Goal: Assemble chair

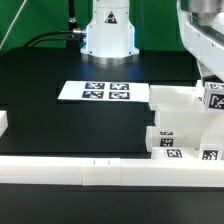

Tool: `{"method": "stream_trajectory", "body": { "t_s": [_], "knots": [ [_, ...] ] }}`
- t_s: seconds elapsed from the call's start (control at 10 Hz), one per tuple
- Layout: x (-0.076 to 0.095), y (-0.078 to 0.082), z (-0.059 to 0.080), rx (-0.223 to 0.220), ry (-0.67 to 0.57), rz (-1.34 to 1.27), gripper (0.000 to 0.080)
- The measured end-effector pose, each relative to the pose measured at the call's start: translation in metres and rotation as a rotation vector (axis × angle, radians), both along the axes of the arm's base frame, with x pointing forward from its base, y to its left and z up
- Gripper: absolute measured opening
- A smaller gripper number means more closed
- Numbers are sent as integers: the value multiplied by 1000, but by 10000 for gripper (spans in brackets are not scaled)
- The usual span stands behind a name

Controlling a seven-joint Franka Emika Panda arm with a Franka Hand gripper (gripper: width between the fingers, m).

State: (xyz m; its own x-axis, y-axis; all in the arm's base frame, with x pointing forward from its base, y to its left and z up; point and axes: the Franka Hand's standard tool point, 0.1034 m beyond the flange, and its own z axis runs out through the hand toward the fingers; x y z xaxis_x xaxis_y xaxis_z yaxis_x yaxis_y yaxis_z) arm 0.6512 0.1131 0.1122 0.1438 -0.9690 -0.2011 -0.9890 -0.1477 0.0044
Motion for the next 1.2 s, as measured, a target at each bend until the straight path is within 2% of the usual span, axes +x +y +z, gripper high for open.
{"method": "stream_trajectory", "body": {
  "t_s": [0.3, 0.5, 0.9, 1.2],
  "knots": [
    [0, 0, 0, 7, -39, 196, 648],
    [0, -2, -1, 11, -63, 420, 648],
    [5, -3, -2, -9, -121, 744, 648],
    [5, -5, -2, 0, -156, 938, 648]
  ]
}}
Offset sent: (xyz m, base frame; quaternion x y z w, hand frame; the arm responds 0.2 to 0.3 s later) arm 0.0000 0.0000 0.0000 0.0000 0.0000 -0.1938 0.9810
